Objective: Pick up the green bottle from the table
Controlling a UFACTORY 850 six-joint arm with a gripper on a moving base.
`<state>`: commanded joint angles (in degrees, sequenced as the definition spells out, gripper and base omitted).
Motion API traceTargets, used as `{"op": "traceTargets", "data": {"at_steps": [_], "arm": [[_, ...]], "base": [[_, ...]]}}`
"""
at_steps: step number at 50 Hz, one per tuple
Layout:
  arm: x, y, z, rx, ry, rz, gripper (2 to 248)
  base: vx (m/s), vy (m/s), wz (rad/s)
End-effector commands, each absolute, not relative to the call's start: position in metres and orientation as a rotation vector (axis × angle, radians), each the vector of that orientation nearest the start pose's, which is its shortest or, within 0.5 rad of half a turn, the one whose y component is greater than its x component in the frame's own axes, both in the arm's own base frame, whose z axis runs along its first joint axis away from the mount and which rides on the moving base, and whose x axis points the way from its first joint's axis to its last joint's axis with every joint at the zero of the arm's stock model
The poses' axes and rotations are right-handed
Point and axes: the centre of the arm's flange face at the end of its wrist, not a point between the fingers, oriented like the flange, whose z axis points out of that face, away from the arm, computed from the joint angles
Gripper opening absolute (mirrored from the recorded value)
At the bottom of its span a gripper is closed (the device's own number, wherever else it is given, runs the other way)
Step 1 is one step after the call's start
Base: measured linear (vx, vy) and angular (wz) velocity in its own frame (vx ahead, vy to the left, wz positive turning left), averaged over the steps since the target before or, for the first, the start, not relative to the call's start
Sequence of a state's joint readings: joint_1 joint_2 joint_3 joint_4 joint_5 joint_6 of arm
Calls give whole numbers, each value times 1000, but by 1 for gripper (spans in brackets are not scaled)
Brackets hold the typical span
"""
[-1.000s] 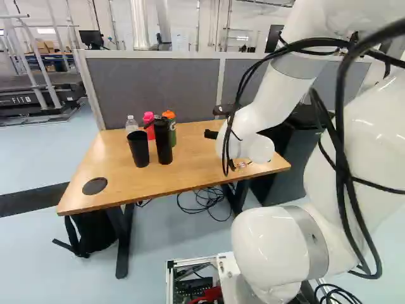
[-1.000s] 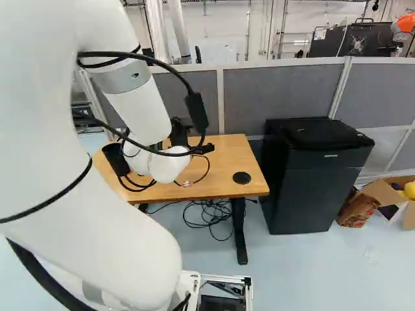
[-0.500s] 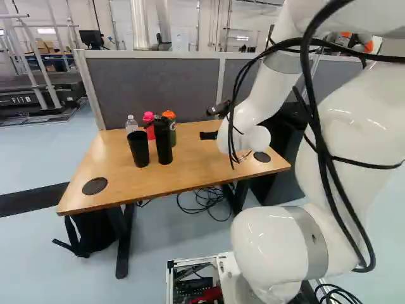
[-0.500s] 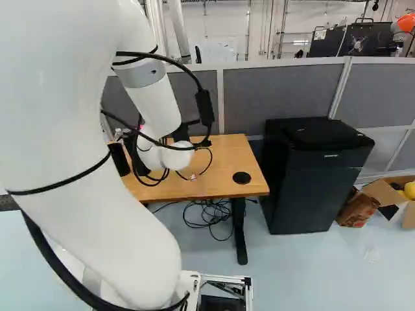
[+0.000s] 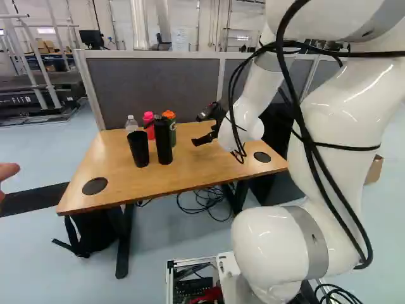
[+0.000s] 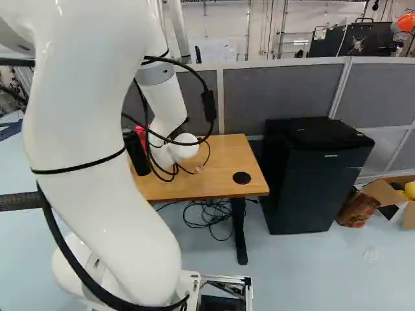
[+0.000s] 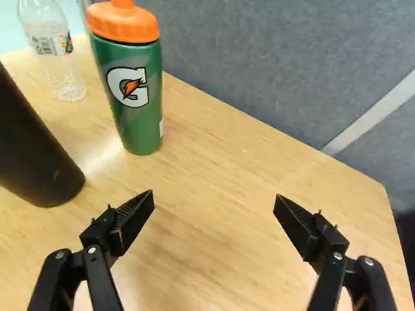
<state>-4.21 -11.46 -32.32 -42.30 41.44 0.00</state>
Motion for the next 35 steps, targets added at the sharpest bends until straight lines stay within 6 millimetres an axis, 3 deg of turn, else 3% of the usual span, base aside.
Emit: {"op": "traceTargets", "data": {"at_steps": [22,35], "arm": [[471,18,349,-2309,-1307,-1421,247],[490,25,347,-2222,-1295,-1361,247]], "base": [[0,0,0],[0,0,0]]}}
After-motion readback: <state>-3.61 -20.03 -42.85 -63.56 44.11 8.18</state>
